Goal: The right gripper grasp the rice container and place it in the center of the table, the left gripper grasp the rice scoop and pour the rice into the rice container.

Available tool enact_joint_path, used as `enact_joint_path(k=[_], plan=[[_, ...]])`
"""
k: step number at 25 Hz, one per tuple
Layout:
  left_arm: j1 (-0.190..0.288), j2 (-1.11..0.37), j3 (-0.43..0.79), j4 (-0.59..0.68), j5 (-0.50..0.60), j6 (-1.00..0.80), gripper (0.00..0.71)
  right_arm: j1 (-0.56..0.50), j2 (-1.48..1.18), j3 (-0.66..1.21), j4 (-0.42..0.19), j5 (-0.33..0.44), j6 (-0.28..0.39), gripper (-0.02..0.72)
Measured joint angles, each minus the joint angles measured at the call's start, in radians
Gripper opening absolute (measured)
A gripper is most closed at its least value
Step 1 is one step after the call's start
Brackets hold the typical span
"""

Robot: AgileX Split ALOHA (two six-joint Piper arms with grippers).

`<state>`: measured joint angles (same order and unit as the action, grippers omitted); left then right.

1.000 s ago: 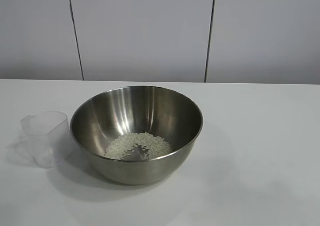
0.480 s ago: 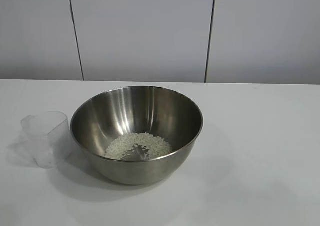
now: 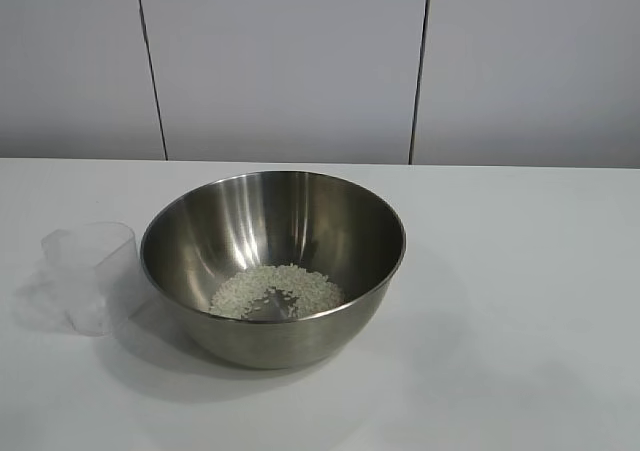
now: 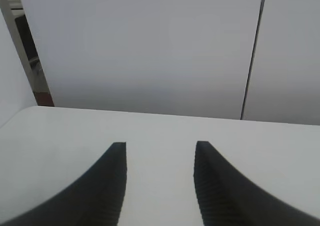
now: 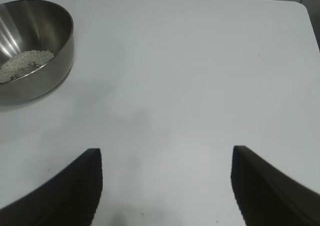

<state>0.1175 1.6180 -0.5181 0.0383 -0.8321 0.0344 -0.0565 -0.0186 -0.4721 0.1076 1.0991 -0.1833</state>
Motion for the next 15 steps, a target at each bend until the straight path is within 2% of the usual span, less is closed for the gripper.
enact_joint_path(k=[3, 8, 11, 15], plan=[[0.042, -0.143, -0.048, 0.09, 0.22, -0.116, 0.32, 0.0, 0.0, 0.0, 0.0, 0.0, 0.0, 0.495], [0.122, -0.385, -0.16, 0.258, 0.713, -0.271, 0.337, 0.0, 0.0, 0.0, 0.0, 0.0, 0.0, 0.495], [0.163, -0.523, -0.212, 0.288, 0.9, -0.289, 0.34, 0.0, 0.0, 0.0, 0.0, 0.0, 0.0, 0.495], [0.172, -0.714, -0.24, 0.283, 1.039, -0.293, 0.34, 0.0, 0.0, 0.0, 0.0, 0.0, 0.0, 0.495]])
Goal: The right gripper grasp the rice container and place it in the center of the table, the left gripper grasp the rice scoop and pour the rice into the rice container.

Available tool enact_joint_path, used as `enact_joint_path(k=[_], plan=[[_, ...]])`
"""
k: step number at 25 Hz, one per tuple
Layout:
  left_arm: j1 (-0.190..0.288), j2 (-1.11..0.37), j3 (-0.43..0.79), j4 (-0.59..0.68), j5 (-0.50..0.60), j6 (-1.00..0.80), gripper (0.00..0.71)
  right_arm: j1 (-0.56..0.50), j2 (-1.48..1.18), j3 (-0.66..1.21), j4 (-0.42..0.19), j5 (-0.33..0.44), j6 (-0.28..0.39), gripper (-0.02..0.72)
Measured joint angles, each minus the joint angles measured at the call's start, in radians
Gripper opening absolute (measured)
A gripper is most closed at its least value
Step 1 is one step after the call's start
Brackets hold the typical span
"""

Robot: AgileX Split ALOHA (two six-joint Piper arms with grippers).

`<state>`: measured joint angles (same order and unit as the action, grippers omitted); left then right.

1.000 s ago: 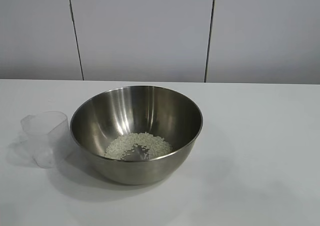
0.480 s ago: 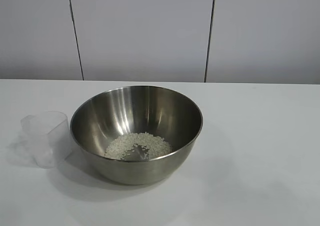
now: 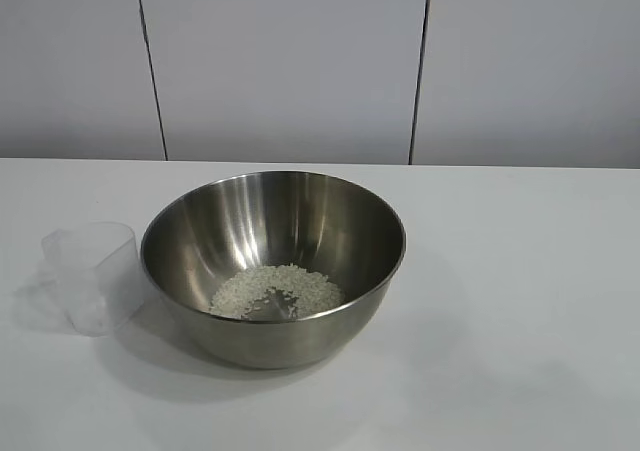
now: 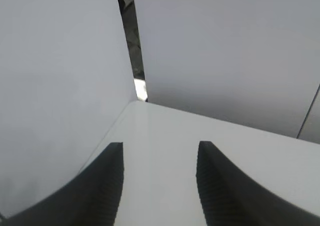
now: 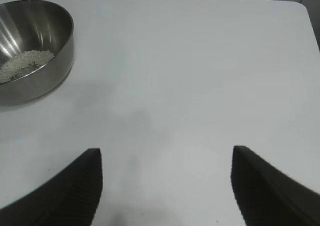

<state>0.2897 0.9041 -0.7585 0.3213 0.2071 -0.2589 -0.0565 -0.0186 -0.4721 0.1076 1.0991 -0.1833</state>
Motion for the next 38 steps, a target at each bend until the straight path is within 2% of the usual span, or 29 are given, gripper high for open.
enact_joint_path(k=[3, 5, 11, 14, 18, 21, 25, 29, 33, 38], plan=[[-0.022, -0.149, 0.0, -0.024, 0.06, 0.002, 0.34, 0.0, 0.0, 0.0, 0.0, 0.0, 0.0, 0.495], [-0.065, -0.245, 0.0, -0.037, 0.11, 0.004, 0.34, 0.0, 0.0, 0.0, 0.0, 0.0, 0.0, 0.495], [-0.235, -0.507, 0.0, -0.143, 0.396, 0.109, 0.34, 0.0, 0.0, 0.0, 0.0, 0.0, 0.0, 0.495], [-0.276, -0.596, 0.0, -0.219, 0.569, 0.18, 0.34, 0.0, 0.0, 0.0, 0.0, 0.0, 0.0, 0.495], [-0.281, -0.708, 0.054, -0.312, 0.755, 0.259, 0.34, 0.0, 0.0, 0.0, 0.0, 0.0, 0.0, 0.495], [-0.281, -0.789, 0.106, -0.374, 0.839, 0.307, 0.34, 0.0, 0.0, 0.0, 0.0, 0.0, 0.0, 0.495], [-0.281, -0.861, 0.153, -0.38, 0.931, 0.343, 0.34, 0.0, 0.0, 0.0, 0.0, 0.0, 0.0, 0.495], [-0.281, -0.897, 0.205, -0.372, 0.967, 0.344, 0.34, 0.0, 0.0, 0.0, 0.0, 0.0, 0.0, 0.495], [-0.281, -0.914, 0.262, -0.372, 0.955, 0.341, 0.34, 0.0, 0.0, 0.0, 0.0, 0.0, 0.0, 0.495], [-0.281, -0.92, 0.274, -0.366, 0.935, 0.327, 0.34, 0.0, 0.0, 0.0, 0.0, 0.0, 0.0, 0.495]])
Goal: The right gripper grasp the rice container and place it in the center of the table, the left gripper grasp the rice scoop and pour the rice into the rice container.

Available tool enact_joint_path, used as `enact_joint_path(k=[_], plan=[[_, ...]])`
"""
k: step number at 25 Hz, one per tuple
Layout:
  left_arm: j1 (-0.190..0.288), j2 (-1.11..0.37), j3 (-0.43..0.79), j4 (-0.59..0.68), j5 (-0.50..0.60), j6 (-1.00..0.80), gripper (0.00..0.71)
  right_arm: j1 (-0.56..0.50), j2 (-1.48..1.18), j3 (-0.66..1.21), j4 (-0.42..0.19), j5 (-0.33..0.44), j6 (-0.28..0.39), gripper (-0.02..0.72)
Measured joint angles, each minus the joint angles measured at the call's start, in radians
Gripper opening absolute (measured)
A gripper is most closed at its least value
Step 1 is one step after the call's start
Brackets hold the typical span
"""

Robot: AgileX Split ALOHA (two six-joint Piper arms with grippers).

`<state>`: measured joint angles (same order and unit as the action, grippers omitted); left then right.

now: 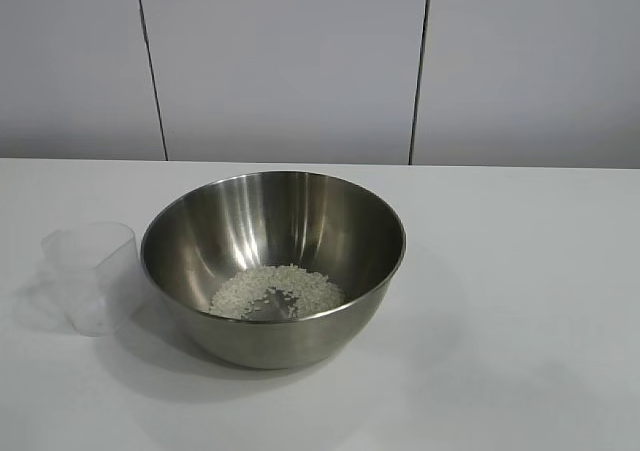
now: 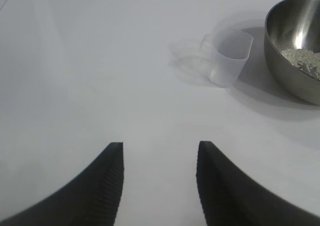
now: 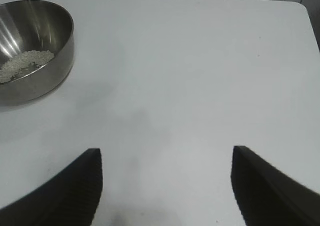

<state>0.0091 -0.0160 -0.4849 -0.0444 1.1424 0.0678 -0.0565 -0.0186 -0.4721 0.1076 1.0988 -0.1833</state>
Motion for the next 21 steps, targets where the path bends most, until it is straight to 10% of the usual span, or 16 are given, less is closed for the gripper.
enact_joint_path(k=[21], plan=[[0.0, 0.0, 0.004, 0.001, -0.012, -0.002, 0.34, 0.0, 0.0, 0.0, 0.0, 0.0, 0.001, 0.495]])
